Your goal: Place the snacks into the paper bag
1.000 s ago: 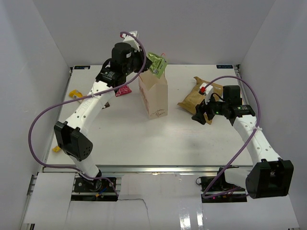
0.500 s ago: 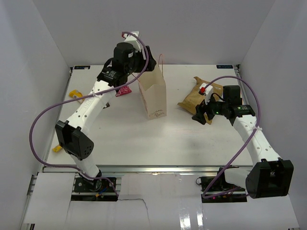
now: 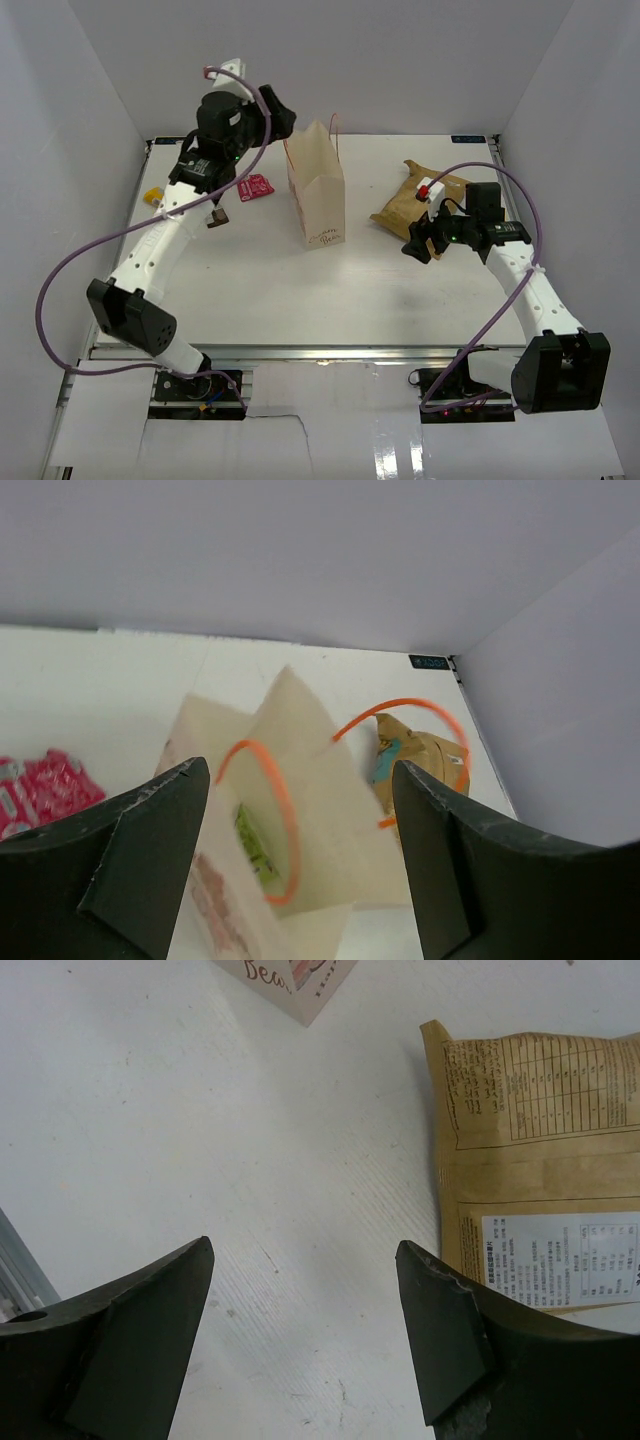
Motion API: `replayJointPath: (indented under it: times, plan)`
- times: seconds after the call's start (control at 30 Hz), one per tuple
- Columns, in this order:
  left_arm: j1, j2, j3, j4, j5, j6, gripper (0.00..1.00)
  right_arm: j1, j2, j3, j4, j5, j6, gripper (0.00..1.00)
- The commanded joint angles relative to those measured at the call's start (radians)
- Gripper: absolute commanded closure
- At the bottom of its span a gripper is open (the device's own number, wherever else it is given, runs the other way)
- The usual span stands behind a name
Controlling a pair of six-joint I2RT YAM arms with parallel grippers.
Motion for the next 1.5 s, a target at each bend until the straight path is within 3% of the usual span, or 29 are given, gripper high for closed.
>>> replayJointPath:
  times: [0.0,0.03,0.07,0.17,0.3,0.43,0.67,0.9,1.13,1.3,1.33,1.4,1.47]
  plan:
    - [0.175,-0.126,-0.185,0.076,0.051,-0.167,0.16,-0.007,0.010,-0.011,0.020,-0.003,-0.006,0.21]
    - [0.216,-0.142,-0.231,0.083,0.077,-0.251,0.16,-0.008,0.013,-0.012,0.023,-0.004,-0.006,0.20]
    - [0.288,-0.139,-0.304,0.091,0.129,-0.284,0.16,-0.007,0.014,-0.012,0.026,-0.004,-0.005,0.21]
    - [0.370,-0.061,-0.366,0.074,0.226,-0.346,0.17,-0.008,0.020,-0.015,0.032,-0.003,-0.006,0.20]
    - [0.402,0.125,-0.313,0.007,0.240,-0.352,0.18,-0.008,0.028,-0.023,0.038,0.006,-0.006,0.20]
    - [0.419,0.315,-0.181,-0.096,0.157,-0.332,0.18,-0.010,0.031,-0.032,0.046,0.020,-0.003,0.20]
    - [0.422,0.496,0.000,-0.220,-0.164,-0.163,0.21,-0.016,0.048,-0.049,0.056,0.031,0.003,0.20]
    - [0.421,0.544,-0.001,-0.239,-0.302,-0.027,0.21,-0.019,0.100,-0.029,0.060,0.023,0.006,0.20]
    - [0.421,0.582,-0.035,-0.242,-0.314,0.026,0.21,-0.024,0.166,0.021,0.058,0.008,0.018,0.20]
    - [0.421,0.605,-0.036,-0.243,-0.272,0.029,0.30,-0.025,0.181,0.041,0.056,0.005,0.020,0.20]
    - [0.421,0.610,-0.036,-0.248,-0.258,0.029,0.38,-0.025,0.183,0.044,0.055,0.003,0.020,0.20]
    - [0.421,0.607,-0.044,-0.248,-0.252,0.029,0.41,-0.025,0.183,0.046,0.055,0.003,0.020,0.20]
    - [0.421,0.593,-0.058,-0.248,-0.246,0.024,0.53,-0.027,0.180,0.047,0.053,0.003,0.021,0.20]
